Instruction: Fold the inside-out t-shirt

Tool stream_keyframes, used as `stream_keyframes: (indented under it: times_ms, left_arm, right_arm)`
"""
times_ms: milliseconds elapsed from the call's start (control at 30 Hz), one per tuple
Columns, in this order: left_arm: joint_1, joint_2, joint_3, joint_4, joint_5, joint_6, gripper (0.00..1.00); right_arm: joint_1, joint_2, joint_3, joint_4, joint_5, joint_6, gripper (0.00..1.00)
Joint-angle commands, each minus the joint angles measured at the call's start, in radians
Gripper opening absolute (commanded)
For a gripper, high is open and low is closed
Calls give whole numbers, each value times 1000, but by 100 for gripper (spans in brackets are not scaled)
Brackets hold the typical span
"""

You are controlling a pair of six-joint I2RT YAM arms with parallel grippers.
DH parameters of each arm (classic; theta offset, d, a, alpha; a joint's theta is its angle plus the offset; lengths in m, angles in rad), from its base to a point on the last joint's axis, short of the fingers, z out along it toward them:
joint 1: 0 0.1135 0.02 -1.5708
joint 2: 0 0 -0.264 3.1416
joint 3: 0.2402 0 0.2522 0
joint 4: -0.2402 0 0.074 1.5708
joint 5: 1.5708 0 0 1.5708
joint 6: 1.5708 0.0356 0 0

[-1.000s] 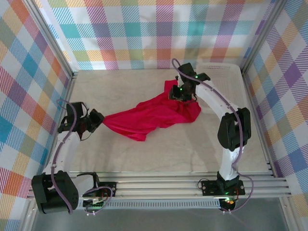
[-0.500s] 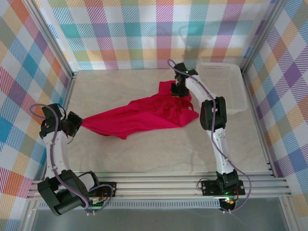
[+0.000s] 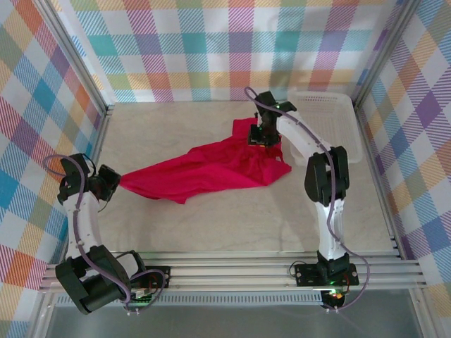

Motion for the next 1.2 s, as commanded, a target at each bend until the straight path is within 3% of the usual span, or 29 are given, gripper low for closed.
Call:
stream_keyframes:
  times_ms: [0, 100, 300, 600, 833, 1100, 1167]
  left_arm:
    - [16, 1, -22, 18, 37, -13, 0]
    - [16, -3, -23, 12, 39, -9, 0]
    - [16, -5, -36, 20, 46, -16, 0]
    - [16, 1, -33, 28, 52, -25, 0]
    - [16, 0, -23, 14, 49, -18, 0]
    - [16, 0, -24, 12, 46, -13, 0]
    - [16, 4, -24, 16, 50, -17, 0]
  right_arm:
    - [-3, 20, -37, 60, -97, 36, 37]
    - [-1, 66, -1, 48, -103, 32, 38]
    - [-1, 146, 68, 13, -67, 7, 51]
    - [-1, 224, 170, -15, -30, -21, 53]
    - [-2, 298, 301, -84, -38, -43, 42]
    - [0, 239, 218, -107, 18, -85, 62]
    - [0, 224, 183, -94, 24, -92, 63]
